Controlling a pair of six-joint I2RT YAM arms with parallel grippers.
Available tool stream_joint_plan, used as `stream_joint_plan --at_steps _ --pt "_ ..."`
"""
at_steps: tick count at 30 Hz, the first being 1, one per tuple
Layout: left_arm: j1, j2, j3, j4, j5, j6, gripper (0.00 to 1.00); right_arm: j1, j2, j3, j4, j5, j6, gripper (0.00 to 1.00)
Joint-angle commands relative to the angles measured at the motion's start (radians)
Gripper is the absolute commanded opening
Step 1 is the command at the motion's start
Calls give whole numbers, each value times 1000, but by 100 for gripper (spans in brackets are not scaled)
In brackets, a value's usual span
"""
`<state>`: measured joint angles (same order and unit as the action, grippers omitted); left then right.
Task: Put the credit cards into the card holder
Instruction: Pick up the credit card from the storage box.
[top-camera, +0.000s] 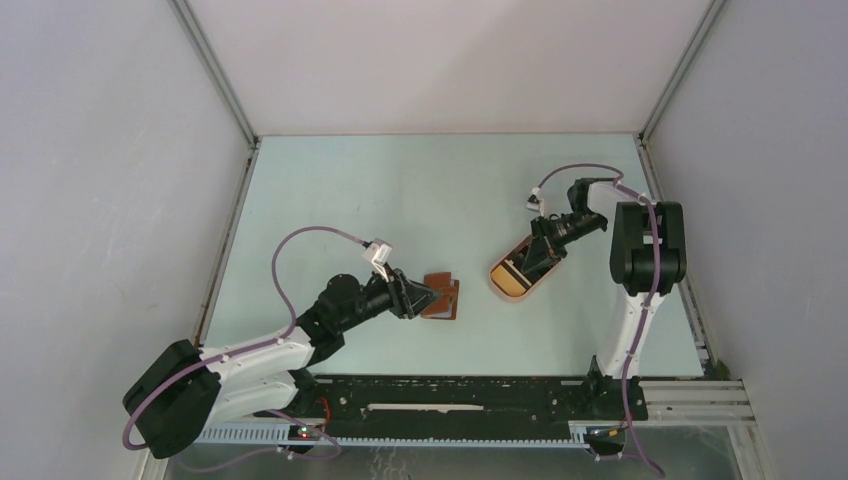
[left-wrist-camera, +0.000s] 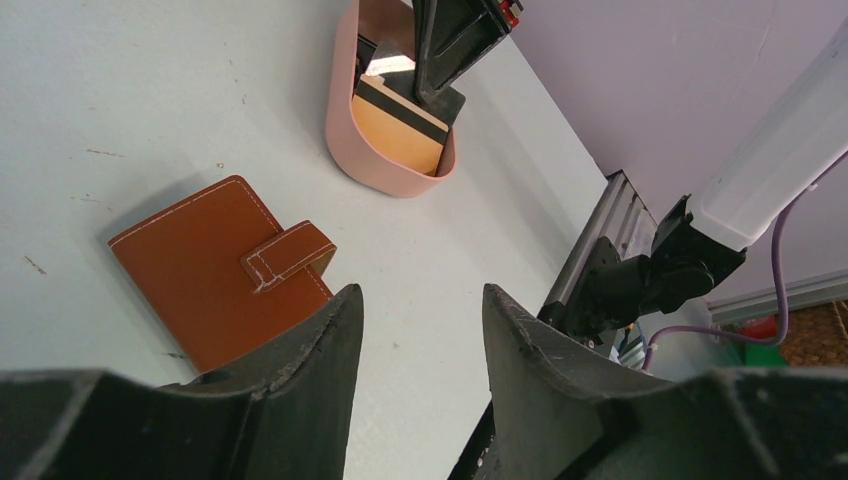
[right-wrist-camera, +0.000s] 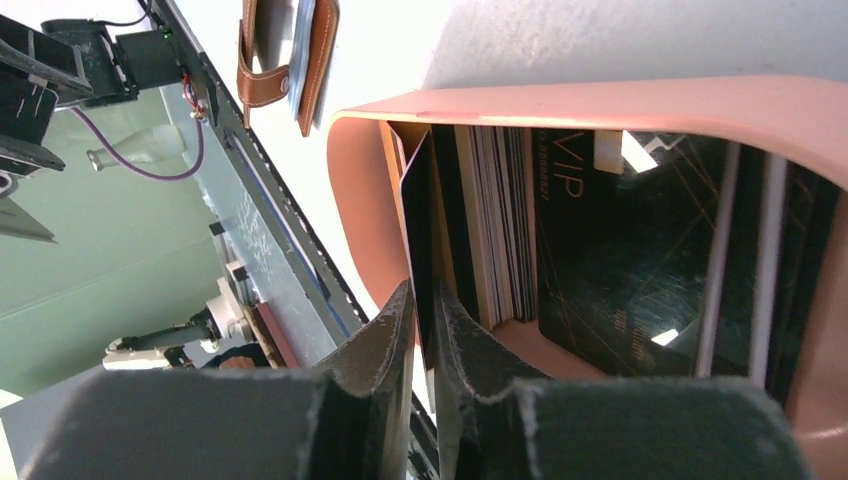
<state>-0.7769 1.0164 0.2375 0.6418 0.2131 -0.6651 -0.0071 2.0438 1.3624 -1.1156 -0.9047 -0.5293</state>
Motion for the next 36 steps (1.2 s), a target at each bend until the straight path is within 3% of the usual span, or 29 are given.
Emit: stream_joint_plan --at_steps 1,7,13,16,26,31,36 --pt "-8 -10 -7 19 -7 1 53 -21 -46 31 -14 -25 -9 20" --pt "-7 -13 -9 19 -7 1 53 -26 -43 32 -13 -21 -12 20" --pt "-8 -20 -11 14 -10 1 53 -39 -67 30 3 -5 0 4" --pt "-8 -21 -12 13 -10 1 53 -53 -106 27 15 14 -2 1" --pt "-15 -43 1 -42 -31 20 53 -65 -272 -29 123 154 12 0" --pt "-62 -69 50 -205 -140 85 53 -65 -313 -36 130 165 4 0" --pt "-171 -42 143 -402 -353 162 54 -62 -398 -47 122 99 -15 0"
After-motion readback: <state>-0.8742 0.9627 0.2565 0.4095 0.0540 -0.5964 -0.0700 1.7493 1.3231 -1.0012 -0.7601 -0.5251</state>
